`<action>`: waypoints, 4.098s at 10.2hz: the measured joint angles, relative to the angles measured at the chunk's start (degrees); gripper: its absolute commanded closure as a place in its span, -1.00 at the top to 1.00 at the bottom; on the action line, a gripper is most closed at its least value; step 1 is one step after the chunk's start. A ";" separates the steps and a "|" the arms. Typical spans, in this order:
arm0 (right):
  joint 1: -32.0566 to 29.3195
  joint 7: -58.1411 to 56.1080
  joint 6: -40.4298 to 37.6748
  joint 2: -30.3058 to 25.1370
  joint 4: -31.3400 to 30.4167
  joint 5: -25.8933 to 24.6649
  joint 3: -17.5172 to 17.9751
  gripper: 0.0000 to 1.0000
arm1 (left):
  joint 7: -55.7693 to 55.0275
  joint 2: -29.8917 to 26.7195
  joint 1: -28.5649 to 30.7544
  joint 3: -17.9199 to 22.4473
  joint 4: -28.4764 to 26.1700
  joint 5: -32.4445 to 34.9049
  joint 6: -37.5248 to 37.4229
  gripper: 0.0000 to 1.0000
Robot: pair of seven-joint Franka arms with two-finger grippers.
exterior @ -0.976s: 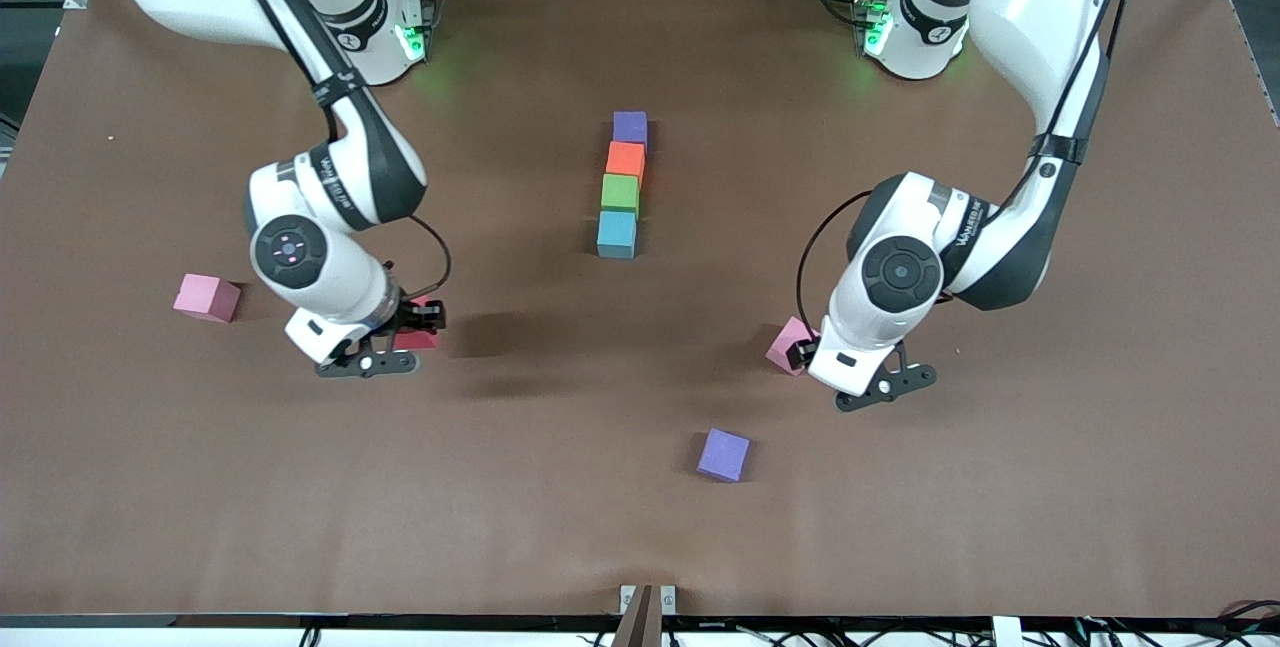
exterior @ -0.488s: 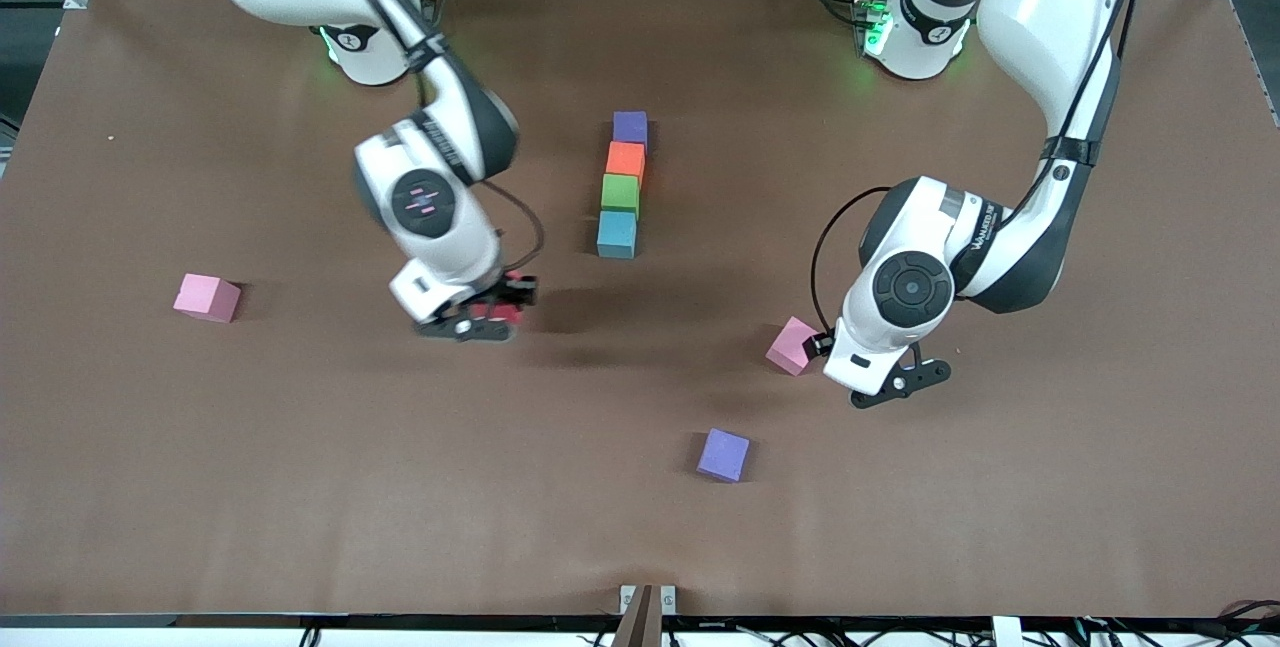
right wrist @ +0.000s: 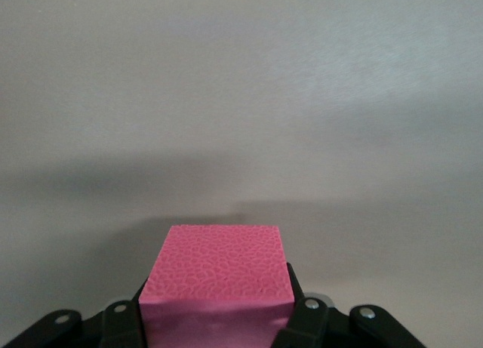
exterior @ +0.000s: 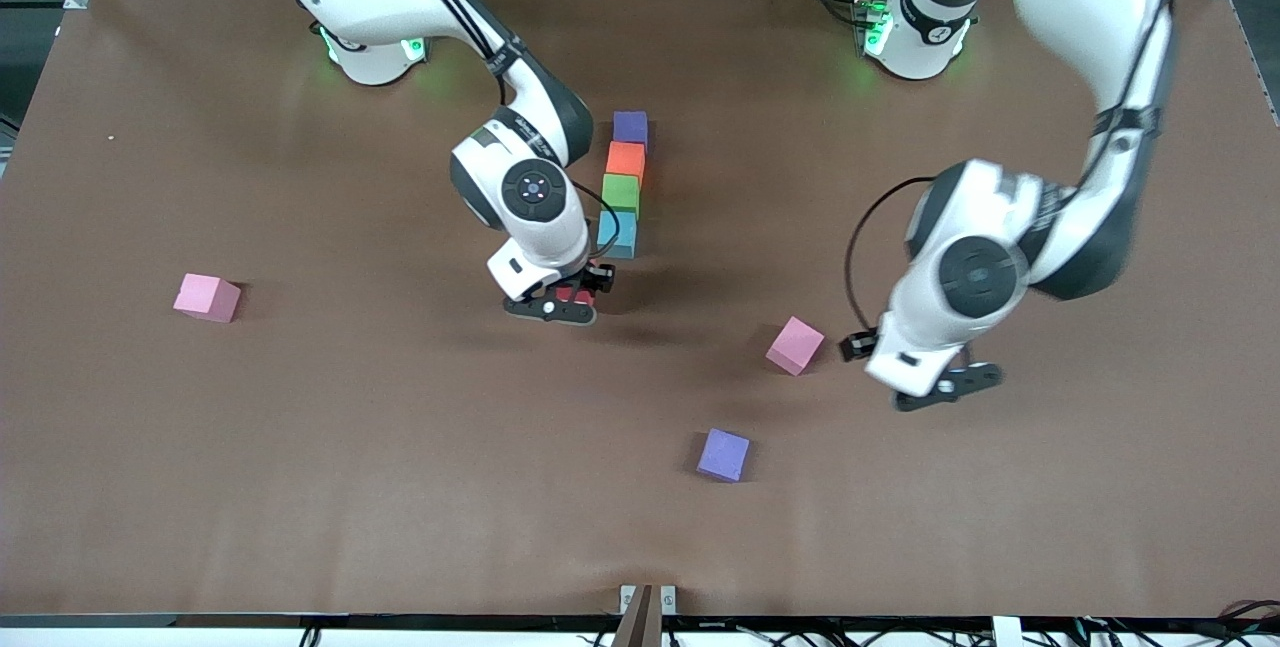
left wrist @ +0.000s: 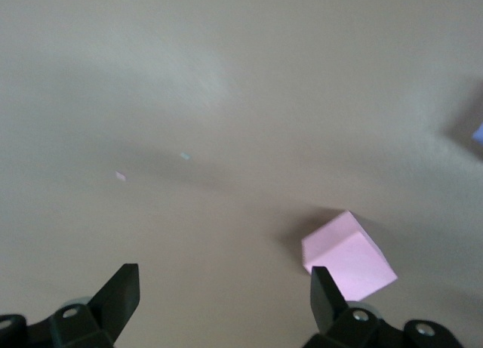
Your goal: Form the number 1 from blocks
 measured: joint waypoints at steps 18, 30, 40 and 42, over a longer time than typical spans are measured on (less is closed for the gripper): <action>5.38 2.33 1.42 5.12 1.26 0.00 0.00 -0.94 | 36.09 -28.34 1.76 8.20 -3.83 -8.54 -17.41 1.00; -0.95 -5.09 -11.05 4.24 12.00 -0.05 -0.77 1.00 | 36.45 -28.50 3.70 8.55 -2.60 -15.65 -19.42 1.00; -25.07 -30.29 -27.37 -10.41 15.39 -0.17 -1.45 1.00 | 36.58 -28.51 3.57 8.22 -2.50 -13.20 -17.75 1.00; -28.50 -34.82 -27.79 -13.19 15.39 -0.18 -1.97 1.00 | 36.58 -28.51 3.56 8.16 -2.49 -13.20 -17.72 1.00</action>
